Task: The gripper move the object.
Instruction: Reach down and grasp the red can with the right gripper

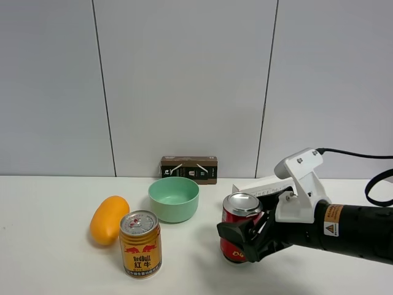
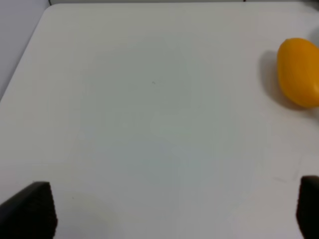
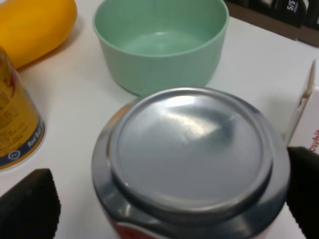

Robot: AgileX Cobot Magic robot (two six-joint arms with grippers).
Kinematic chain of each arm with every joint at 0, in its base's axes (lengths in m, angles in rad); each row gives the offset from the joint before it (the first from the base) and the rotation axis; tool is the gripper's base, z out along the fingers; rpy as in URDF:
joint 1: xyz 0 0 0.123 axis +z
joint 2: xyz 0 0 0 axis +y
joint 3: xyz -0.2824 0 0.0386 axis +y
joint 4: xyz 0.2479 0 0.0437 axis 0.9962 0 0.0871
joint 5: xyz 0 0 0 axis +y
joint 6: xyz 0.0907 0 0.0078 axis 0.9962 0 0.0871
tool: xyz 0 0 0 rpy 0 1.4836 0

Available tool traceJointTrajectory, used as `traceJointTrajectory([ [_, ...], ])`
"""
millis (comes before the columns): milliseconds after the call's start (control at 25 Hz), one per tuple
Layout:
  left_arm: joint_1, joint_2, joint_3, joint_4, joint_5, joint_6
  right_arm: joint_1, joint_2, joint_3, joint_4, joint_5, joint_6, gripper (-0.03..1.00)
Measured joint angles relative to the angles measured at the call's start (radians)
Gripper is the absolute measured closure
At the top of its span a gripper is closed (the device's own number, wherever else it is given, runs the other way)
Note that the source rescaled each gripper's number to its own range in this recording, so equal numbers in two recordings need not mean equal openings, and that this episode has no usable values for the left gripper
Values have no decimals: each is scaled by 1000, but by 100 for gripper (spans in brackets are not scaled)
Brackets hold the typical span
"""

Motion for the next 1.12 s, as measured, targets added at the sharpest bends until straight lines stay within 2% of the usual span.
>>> traceJointTrajectory([
  [920,0,0,0,0,1,0,-1,59,-37,-8,-12,0,25],
  [1000,0,0,0,0,1,0,-1,59,-37,-8,-12,0,33],
  [1120,0,0,0,0,1,0,-1,59,-37,-8,-13,0,61],
])
